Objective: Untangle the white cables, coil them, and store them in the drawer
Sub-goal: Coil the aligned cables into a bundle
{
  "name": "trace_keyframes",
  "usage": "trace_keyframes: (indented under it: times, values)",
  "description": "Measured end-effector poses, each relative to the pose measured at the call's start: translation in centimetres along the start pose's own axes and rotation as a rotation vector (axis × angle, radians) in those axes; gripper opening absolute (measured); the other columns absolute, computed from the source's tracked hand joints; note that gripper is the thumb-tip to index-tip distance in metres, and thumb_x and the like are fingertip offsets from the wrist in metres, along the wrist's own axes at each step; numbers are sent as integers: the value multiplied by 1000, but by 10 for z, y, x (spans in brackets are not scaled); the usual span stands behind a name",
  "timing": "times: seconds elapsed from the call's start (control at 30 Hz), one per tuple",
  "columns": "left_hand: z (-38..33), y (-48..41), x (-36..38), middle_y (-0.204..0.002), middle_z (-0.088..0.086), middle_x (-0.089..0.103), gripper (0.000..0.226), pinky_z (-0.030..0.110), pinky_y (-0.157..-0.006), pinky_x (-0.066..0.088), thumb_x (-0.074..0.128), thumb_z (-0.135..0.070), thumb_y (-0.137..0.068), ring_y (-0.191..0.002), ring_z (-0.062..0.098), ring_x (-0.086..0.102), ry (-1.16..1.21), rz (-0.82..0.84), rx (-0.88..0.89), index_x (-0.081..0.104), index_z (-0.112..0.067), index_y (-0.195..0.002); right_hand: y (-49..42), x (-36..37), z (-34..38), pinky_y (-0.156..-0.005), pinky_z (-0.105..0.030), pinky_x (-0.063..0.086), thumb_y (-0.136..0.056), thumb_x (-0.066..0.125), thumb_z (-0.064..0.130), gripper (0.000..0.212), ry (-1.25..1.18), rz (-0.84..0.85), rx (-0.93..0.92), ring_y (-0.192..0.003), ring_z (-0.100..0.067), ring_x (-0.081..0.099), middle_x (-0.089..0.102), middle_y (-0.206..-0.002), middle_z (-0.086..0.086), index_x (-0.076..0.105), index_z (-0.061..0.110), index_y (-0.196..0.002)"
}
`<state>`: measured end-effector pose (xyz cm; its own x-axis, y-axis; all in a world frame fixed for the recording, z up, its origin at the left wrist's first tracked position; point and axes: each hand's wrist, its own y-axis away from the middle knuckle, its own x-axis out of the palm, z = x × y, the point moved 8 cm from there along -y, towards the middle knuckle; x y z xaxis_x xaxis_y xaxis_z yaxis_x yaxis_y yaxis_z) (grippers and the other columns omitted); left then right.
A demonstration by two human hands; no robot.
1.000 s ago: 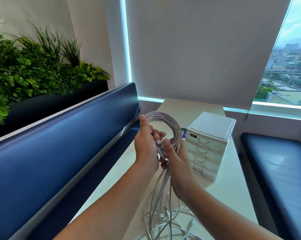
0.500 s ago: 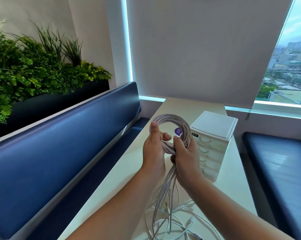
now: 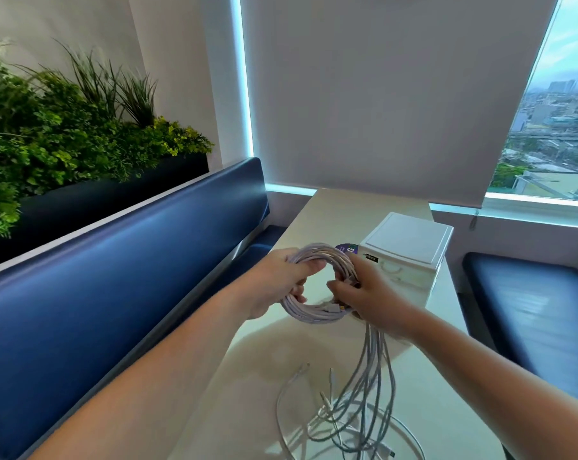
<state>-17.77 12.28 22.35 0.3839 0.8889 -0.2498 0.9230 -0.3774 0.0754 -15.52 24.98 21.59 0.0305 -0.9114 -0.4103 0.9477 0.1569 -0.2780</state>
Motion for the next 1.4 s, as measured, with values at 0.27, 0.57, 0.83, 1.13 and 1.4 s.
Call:
trace_keyframes:
  times: [0.27, 0.57, 0.83, 1.13, 1.4]
  values:
    - [5, 8, 12, -57, 1, 41, 15, 32, -71, 57, 63, -17, -94, -47, 11, 42, 27, 211, -57, 55, -5, -100, 0, -2, 2, -59, -36, 40, -81, 59, 24, 14, 121, 194, 18, -61, -15, 43, 44, -66, 3, 47, 17, -80]
    - [11, 16, 26, -57, -4, 25, 33, 25, -57, 45, 60, -41, -92, -44, 8, 23, 26, 400, -219, 56, -9, -94, 2, 10, 16, -66, -31, 44, -86, 60, 16, 14, 405, 412, -27, -66, -7, 46, 50, -74, 7, 52, 11, -97]
    - [25, 14, 23, -53, -5, 21, 62, 24, -49, 28, 41, -71, -88, -43, 11, 18, 166, 176, -273, 40, -16, -60, 0, 8, 12, -67, -24, 46, -84, 67, 36, 18, 390, 464, -3, -66, -3, 53, 55, -71, 12, 51, 27, -87]
    - [25, 15, 17, -53, -4, 25, 55, 24, -49, 28, 46, -60, -93, -45, 12, 20, 66, 158, -243, 39, -17, -58, 2, -7, 15, -62, -26, 46, -80, 55, 58, 45, 305, 551, 29, -66, -12, 51, 60, -81, -1, 57, 22, -105]
    - [17, 18, 10, -58, -4, 20, 50, 22, -46, 24, 62, -60, -76, -48, 12, 16, 107, 173, -215, 38, -19, -62, -7, -18, 13, -63, -28, 46, -93, 51, 41, 33, 370, 542, 29, -61, -13, 50, 47, -71, -3, 52, 8, -87]
